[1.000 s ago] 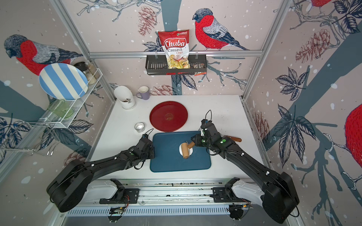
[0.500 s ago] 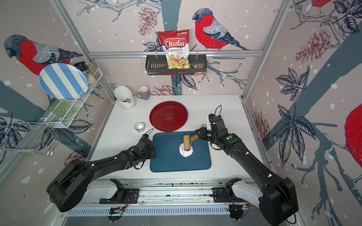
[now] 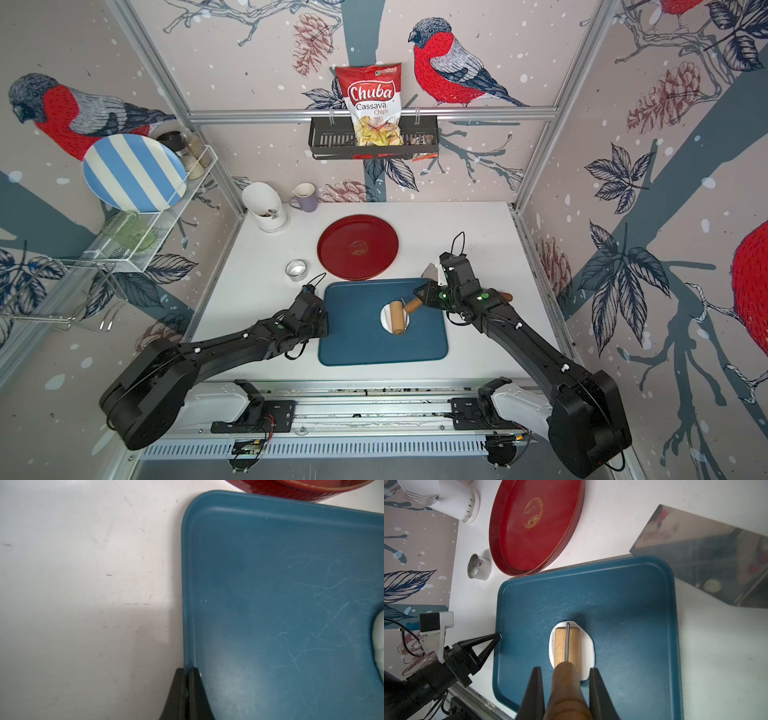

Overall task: Roll out the dumpling wrappers from the dough
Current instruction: Flatten out the dough on the work surface.

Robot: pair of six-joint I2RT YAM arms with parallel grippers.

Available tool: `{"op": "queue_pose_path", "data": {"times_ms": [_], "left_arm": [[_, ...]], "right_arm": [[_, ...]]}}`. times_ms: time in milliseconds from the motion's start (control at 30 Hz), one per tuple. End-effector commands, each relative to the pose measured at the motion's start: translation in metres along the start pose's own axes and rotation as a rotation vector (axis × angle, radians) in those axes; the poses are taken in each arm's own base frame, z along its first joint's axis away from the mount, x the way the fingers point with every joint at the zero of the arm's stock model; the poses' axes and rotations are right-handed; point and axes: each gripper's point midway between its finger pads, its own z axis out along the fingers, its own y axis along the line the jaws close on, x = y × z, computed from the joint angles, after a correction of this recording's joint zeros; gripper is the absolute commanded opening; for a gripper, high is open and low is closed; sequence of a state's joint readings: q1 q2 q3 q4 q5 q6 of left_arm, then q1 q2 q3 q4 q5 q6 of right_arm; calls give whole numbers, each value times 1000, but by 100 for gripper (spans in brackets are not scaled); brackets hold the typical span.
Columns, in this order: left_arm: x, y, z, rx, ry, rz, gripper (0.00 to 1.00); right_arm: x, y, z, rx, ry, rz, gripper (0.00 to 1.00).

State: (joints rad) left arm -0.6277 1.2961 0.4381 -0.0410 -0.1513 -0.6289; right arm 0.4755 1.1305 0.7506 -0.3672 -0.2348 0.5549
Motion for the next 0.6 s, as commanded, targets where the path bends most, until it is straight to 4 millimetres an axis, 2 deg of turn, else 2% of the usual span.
{"op": "queue_pose_path", "data": {"times_ms": [0, 167, 367, 567], "left_arm": [[18, 6, 1, -20, 80, 24, 0], [19, 7, 1, -21, 81, 25, 0], [19, 7, 1, -21, 81, 23, 0], [19, 7, 0, -20, 79, 21, 0]], "right_arm": [[-5, -3, 1, 14, -31, -18, 0], [2, 3, 7, 0, -7, -41, 0], [25, 18, 18, -11, 66, -108, 0], [33, 13, 21, 34, 99, -105, 0]]}}
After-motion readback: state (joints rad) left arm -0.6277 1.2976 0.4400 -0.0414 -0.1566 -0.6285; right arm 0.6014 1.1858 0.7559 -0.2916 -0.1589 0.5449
